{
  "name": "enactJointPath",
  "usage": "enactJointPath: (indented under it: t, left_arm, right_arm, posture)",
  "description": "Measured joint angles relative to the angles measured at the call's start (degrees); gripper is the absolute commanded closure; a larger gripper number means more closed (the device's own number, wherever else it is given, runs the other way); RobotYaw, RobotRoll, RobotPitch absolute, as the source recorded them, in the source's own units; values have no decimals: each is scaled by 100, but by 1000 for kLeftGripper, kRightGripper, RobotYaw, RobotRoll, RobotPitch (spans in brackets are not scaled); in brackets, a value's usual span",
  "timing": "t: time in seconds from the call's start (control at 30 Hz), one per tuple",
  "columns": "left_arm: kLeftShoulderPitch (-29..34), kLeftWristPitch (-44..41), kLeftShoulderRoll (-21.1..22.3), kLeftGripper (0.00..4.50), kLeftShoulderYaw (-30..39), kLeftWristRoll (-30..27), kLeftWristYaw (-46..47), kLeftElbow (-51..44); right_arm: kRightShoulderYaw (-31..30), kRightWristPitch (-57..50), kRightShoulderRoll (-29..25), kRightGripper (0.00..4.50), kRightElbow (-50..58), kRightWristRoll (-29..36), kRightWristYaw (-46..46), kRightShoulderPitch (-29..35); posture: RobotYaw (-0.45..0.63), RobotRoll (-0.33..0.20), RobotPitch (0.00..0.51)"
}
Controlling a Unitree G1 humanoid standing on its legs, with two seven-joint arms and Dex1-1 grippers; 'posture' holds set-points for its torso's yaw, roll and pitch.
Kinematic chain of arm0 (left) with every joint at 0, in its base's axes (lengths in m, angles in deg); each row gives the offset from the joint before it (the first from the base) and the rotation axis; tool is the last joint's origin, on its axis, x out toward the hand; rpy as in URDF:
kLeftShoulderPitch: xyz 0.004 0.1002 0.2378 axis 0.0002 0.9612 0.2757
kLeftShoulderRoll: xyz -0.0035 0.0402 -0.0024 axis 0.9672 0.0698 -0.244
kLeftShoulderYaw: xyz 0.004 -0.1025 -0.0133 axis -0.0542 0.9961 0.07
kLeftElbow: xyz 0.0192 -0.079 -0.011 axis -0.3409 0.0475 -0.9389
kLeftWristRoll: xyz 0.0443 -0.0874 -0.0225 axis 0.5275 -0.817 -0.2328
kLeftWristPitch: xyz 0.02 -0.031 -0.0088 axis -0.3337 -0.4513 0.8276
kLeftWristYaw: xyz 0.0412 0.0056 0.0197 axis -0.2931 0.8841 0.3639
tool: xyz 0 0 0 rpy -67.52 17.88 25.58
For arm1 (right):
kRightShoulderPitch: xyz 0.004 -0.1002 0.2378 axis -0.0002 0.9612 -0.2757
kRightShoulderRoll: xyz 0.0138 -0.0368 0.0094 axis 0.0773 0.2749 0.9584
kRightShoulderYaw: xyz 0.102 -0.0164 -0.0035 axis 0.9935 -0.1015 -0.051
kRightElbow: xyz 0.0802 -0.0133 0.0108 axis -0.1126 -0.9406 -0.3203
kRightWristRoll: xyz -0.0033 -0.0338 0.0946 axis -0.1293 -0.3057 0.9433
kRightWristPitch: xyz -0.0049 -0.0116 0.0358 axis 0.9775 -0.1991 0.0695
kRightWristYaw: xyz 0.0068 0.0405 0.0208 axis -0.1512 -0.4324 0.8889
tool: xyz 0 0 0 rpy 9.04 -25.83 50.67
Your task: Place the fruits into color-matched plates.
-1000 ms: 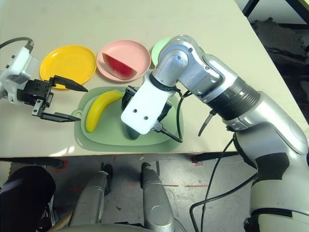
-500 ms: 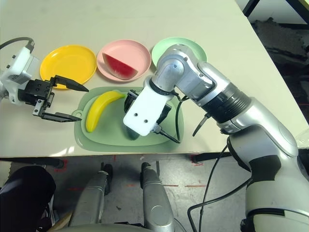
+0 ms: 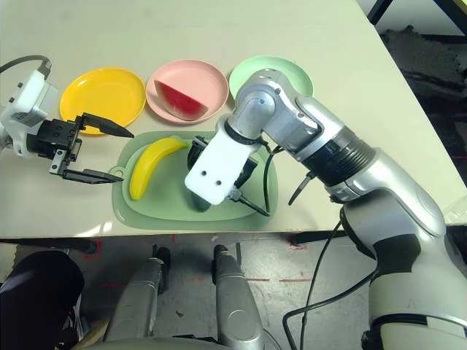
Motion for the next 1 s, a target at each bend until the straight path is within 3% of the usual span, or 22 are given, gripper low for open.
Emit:
enactJointPath:
  t: [0.47, 0.57, 0.7, 1.0]
  left_arm:
    - [1, 13, 1, 0, 2, 10, 31, 1]
    - [1, 19, 1, 0, 2, 16, 35, 4]
    - [-3, 60, 1, 0, 3, 79, 46, 54]
    - [-157, 174, 1, 0, 16, 135, 54, 279]
  right_arm:
    - [25, 3, 54, 40, -5, -4, 0, 0]
    - [25, -1, 54, 358, -7, -4, 0, 0]
    - [25, -8, 55, 1547, -32, -4, 1, 0]
    - [43, 2, 170, 1548, -332, -29, 1, -47]
  posture:
    - [-118, 0, 341]
    - [-120, 0, 343]
    - [-124, 0, 345]
    - [-126, 0, 346]
